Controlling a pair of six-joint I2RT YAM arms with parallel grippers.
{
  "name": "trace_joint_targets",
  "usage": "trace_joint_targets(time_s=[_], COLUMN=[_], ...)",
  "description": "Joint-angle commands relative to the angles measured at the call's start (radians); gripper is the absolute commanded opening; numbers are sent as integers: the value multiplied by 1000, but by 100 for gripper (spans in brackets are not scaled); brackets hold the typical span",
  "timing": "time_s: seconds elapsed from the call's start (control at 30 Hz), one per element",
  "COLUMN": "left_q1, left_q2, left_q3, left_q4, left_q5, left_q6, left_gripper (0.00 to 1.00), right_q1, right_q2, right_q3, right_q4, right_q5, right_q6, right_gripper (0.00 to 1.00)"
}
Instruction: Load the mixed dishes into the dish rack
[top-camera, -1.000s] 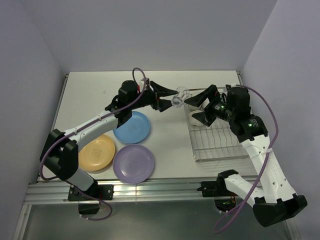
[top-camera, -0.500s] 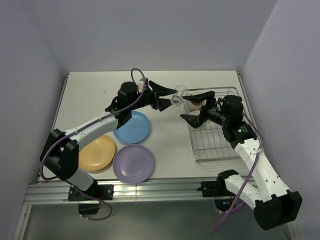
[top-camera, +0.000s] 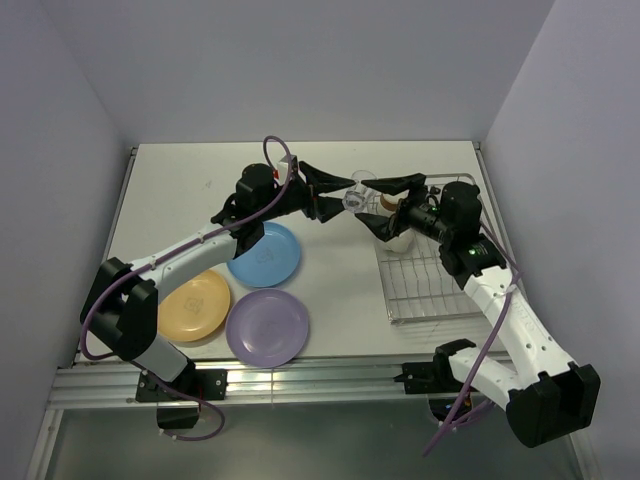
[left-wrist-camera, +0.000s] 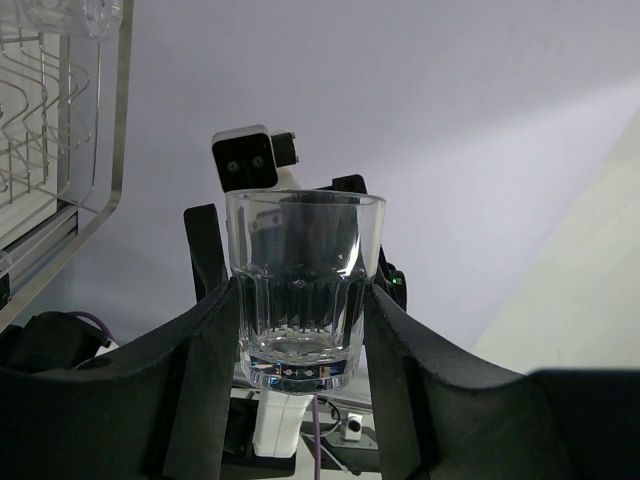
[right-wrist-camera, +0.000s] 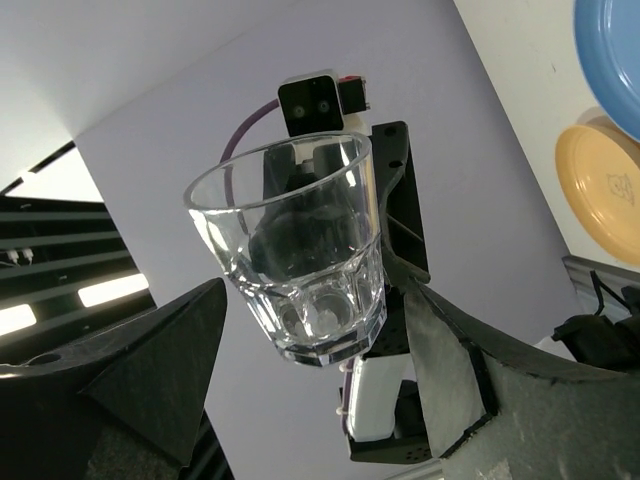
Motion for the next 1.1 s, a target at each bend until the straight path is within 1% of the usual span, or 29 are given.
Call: trace_joint_targets(time_s=[0.0, 0.3, 0.47, 0.5, 0.57, 0.6, 0.67, 0.7, 0.77, 0.8, 0.93, 0.97, 1.0, 1.07], left_q1=[-6, -8, -11, -11, -11, -14, -12, -12, -12, -14, -17, -17, -17, -17], left_q2=[-10, 0, 4, 4, 6, 6, 6, 4, 6, 6, 13, 12, 12, 13], left_q3=[22, 22, 22, 20, 17, 13, 8, 5, 0, 0, -3, -6, -7, -7], left_q4=[77, 89, 92, 92, 92, 92, 92, 92, 92, 92, 92, 92, 92, 94], left_q5=[3, 11, 17, 19, 20, 23, 25, 25, 28, 32, 40, 42, 43, 45], left_q6=[-10, -17, -20, -21, -26, -27, -33, -35, -43, -46, -55, -56, -59, -60], left_gripper=[0, 0, 0, 0, 0, 0, 0, 0, 0, 0, 1, 4, 16, 33], right_q1=[18, 31, 33, 33, 33, 33, 33, 33, 34, 35, 35, 35, 35, 35], right_q2=[13, 24, 26, 27, 29, 30, 29, 30, 30, 30, 23, 17, 13, 9], right_q3=[51, 44, 44, 44, 45, 47, 47, 50, 51, 51, 47, 44, 37, 34], right_q4=[75, 101, 101, 101, 101, 101, 101, 101, 101, 101, 97, 97, 92, 86], right_q5=[13, 30, 36, 36, 38, 36, 31, 33, 30, 27, 24, 25, 24, 24], right_q6=[19, 32, 24, 24, 21, 21, 19, 18, 12, 12, 3, 3, 1, -4], right_gripper=[78, 70, 54, 46, 38, 30, 22, 12, 2, 0, 0, 0, 0, 0])
